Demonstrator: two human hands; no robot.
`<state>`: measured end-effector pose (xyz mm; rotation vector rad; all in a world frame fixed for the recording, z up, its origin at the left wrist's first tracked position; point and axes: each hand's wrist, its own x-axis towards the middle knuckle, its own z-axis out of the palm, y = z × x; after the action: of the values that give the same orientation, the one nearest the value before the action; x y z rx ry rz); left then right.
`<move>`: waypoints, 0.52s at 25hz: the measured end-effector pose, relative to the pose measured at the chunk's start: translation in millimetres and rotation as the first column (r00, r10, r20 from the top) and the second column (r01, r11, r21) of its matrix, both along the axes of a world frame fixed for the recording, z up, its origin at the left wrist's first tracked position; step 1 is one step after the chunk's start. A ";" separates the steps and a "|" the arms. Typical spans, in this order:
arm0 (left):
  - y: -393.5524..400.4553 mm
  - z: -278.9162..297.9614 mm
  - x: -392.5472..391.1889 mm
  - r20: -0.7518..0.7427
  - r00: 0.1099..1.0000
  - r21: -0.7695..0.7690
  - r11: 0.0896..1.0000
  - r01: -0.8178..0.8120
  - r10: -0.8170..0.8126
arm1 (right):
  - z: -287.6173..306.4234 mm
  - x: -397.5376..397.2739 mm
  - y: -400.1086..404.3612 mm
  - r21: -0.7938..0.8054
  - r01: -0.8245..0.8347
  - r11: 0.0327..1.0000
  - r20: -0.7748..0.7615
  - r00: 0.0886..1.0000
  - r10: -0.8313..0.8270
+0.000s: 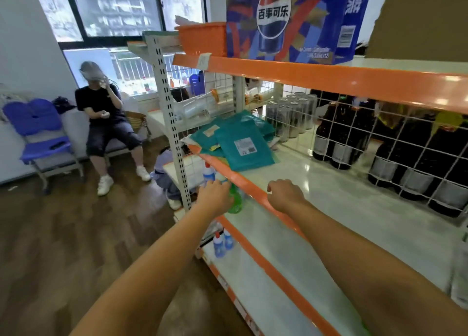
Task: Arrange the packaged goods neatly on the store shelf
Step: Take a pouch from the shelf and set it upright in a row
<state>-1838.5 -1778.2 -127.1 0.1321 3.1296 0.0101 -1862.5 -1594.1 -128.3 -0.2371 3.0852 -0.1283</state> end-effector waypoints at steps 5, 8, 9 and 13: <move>-23.1 -15.1 -51.0 0.010 1.000 -0.012 1.000 -0.011 0.011 | -5.5 -62.4 -24.4 0.027 0.015 1.000 -0.014 1.000 -0.015; -32.9 -15.2 -90.8 0.021 1.000 -0.036 0.999 -0.022 0.023 | -5.2 -106.6 -34.9 0.028 0.035 0.999 -0.043 0.999 -0.034; -34.9 -14.1 -106.0 0.025 0.999 -0.047 0.999 -0.020 0.021 | -4.7 -122.5 -37.0 0.028 0.032 0.999 -0.046 0.998 -0.031; -42.8 -1.4 -164.4 0.010 0.999 -0.075 0.996 -0.037 0.038 | 1.5 -179.6 -42.3 0.041 0.014 0.999 -0.073 0.997 -0.011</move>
<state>-2002.9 -1820.9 -128.5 0.0716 3.1149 -0.1057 -2042.1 -1636.5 -126.8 -0.2260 3.1579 -0.0573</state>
